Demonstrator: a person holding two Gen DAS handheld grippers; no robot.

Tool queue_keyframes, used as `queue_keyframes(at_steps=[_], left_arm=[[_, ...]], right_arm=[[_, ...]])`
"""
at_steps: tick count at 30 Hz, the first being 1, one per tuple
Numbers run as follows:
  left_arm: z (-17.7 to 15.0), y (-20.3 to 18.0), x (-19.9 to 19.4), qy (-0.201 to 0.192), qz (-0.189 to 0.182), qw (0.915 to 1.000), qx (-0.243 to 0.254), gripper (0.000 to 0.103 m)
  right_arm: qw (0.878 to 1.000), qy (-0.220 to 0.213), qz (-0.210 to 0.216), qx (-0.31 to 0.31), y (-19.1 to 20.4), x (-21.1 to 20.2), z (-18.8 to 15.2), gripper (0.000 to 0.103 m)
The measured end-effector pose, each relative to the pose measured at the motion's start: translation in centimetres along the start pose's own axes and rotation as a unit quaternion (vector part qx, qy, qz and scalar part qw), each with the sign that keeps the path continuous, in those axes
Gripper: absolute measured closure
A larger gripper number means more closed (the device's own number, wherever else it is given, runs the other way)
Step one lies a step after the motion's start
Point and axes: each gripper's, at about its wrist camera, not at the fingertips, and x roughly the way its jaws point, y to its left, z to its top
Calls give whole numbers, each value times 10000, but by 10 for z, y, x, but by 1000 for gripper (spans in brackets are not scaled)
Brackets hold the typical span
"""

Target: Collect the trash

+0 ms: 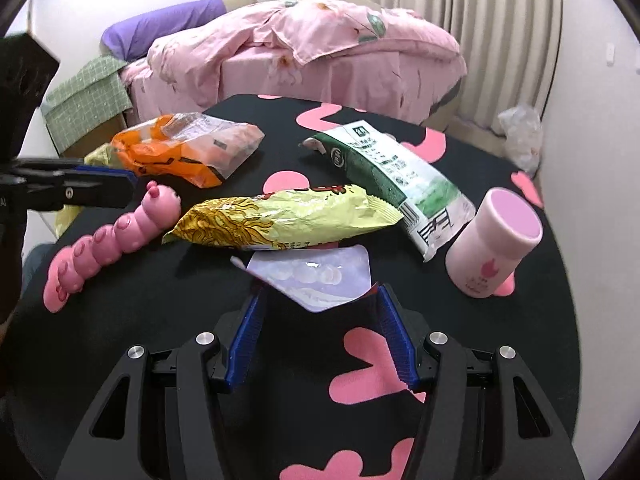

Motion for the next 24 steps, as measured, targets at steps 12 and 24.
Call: queue_keyframes(at_steps=[12,24], left_arm=[[5,-31,54,494,-759,9955,273,49],[25,-54,111,661,-235,9962,510,49]], right_arm=[[9986,253,-378,285,-22,-40,-58,49],[9815,-319,-924,1644,-79,-68,-87,48]])
